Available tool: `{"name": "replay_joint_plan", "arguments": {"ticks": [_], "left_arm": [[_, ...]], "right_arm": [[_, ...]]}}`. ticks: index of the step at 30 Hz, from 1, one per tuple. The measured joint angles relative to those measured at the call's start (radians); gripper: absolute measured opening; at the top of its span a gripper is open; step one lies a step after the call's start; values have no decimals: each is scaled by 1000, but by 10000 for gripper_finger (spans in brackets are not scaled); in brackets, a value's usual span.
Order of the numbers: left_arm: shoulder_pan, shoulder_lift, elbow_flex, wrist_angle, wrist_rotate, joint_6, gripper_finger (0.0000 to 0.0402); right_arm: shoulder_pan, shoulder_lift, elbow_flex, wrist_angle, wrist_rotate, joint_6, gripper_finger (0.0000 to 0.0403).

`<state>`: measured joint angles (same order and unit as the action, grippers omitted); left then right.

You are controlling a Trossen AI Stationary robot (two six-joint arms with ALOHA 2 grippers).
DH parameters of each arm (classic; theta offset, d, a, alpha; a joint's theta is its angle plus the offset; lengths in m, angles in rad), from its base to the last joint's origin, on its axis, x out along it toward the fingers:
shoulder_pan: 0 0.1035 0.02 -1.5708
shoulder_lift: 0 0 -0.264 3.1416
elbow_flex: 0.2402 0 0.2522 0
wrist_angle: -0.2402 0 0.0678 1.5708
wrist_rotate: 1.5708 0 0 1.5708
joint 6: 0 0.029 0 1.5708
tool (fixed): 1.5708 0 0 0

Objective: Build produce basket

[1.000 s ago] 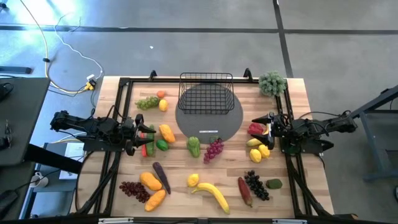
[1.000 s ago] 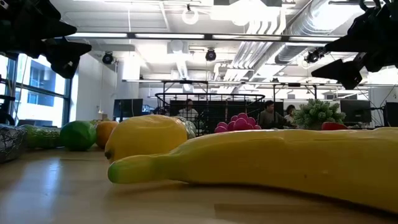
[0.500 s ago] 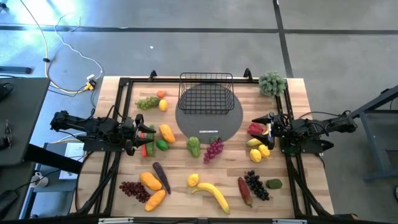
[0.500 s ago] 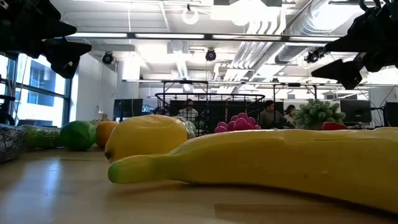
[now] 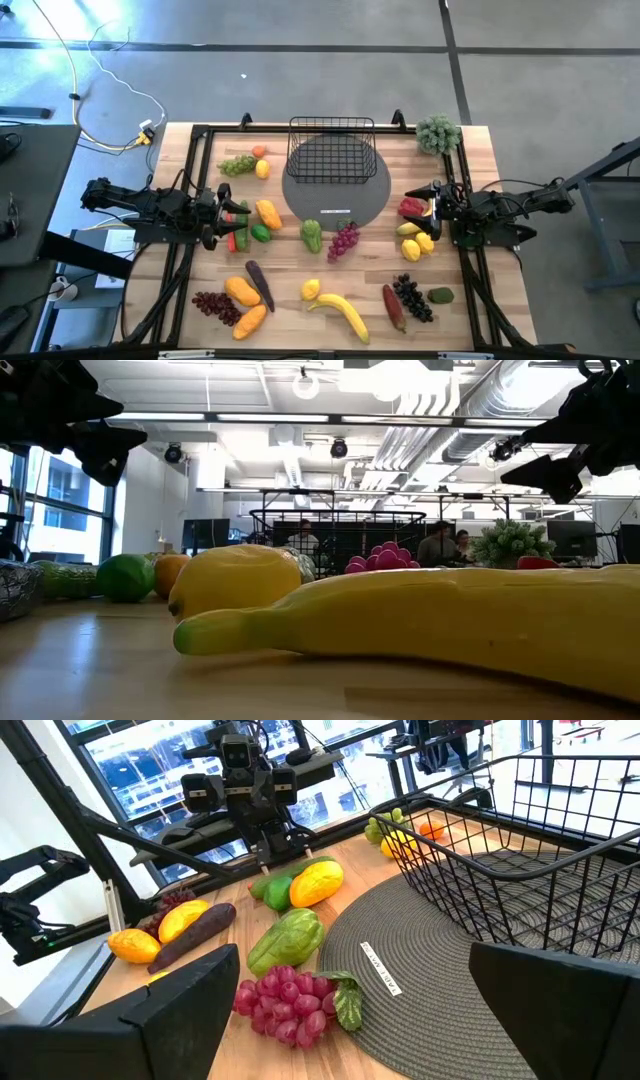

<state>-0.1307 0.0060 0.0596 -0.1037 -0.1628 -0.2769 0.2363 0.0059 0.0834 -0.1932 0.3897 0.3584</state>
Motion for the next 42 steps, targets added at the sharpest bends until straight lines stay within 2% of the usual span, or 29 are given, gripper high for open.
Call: {"name": "replay_joint_plan", "arguments": {"ticks": [32,42], "left_arm": [[0,0,0,0,0,0,193],[0,0,0,0,0,0,193]], "right_arm": [[0,0,0,0,0,1,378],[0,0,-1,11,21,103,378]]}}
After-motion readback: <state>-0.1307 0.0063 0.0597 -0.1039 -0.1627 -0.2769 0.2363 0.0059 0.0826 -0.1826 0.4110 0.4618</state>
